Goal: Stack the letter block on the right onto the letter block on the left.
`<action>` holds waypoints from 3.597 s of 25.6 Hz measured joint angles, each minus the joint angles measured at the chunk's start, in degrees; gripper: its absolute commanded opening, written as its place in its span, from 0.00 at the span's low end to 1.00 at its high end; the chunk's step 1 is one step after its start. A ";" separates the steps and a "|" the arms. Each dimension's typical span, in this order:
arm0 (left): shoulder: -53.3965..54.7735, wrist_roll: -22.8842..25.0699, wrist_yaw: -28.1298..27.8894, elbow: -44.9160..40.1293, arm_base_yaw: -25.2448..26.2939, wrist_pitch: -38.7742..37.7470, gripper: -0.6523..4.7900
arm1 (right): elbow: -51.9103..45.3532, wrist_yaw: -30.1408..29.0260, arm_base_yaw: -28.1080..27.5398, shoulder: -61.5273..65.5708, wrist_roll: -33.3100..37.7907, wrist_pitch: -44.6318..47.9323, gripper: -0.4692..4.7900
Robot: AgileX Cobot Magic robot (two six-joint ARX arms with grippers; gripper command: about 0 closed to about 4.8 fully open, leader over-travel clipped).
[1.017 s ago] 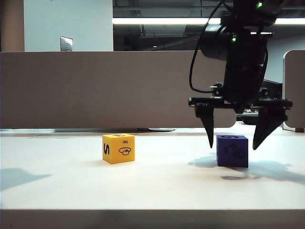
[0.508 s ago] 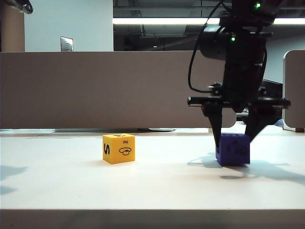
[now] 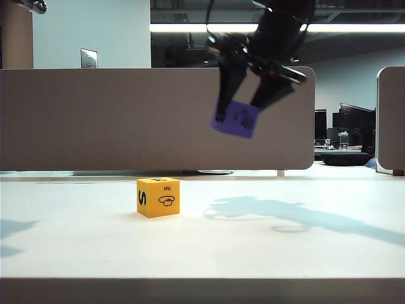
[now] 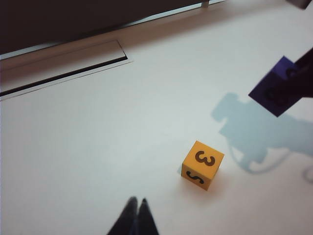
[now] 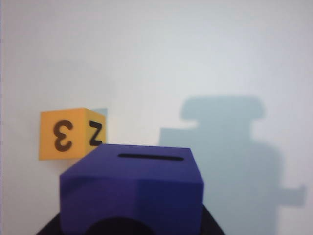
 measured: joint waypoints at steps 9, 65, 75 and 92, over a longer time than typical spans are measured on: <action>0.02 0.00 -0.02 0.00 0.02 -0.98 0.11 | 8.74 1.05 4.55 8.74 -4.76 -2.47 0.59; 0.00 -0.02 -0.02 0.02 0.04 -3.45 0.11 | 24.13 8.61 13.49 21.44 -3.76 -8.35 0.59; 0.00 -0.02 -0.02 0.02 0.04 -3.45 0.11 | 27.52 8.61 13.42 21.53 -1.99 -11.89 0.59; 0.00 -0.02 -0.02 0.02 0.02 -3.89 0.11 | 27.45 8.46 14.08 25.40 -0.92 -13.33 0.59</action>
